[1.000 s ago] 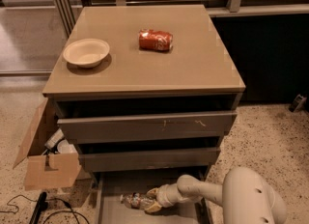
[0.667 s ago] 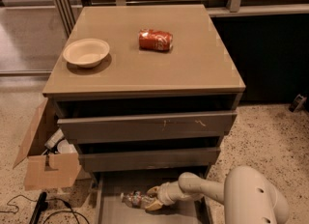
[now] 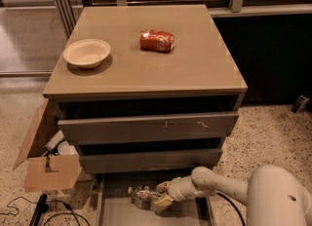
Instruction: Pick water bottle from bottom drawer and place on counter
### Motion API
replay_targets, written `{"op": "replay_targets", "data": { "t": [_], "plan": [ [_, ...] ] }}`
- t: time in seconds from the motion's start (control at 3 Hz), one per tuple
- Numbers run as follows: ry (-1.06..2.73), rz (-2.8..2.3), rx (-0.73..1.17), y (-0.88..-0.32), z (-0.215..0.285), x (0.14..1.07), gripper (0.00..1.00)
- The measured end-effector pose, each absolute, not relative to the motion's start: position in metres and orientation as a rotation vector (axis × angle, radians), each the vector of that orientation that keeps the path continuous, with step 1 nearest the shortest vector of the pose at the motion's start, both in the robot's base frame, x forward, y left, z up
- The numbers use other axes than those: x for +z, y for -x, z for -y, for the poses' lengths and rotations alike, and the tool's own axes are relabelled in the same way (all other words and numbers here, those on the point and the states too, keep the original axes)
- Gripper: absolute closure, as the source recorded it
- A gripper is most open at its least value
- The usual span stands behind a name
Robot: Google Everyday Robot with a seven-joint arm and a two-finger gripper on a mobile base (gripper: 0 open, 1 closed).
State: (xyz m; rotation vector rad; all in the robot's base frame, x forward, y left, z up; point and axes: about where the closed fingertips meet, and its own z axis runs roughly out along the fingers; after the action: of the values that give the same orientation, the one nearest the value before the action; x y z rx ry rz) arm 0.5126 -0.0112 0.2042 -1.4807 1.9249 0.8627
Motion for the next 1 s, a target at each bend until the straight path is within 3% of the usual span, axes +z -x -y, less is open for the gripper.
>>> {"op": "replay_targets", "data": {
  "t": [1.0],
  "plan": [
    [1.551, -1.850, 0.825, -0.484, 0.054, 0.311, 1.00]
  ]
}}
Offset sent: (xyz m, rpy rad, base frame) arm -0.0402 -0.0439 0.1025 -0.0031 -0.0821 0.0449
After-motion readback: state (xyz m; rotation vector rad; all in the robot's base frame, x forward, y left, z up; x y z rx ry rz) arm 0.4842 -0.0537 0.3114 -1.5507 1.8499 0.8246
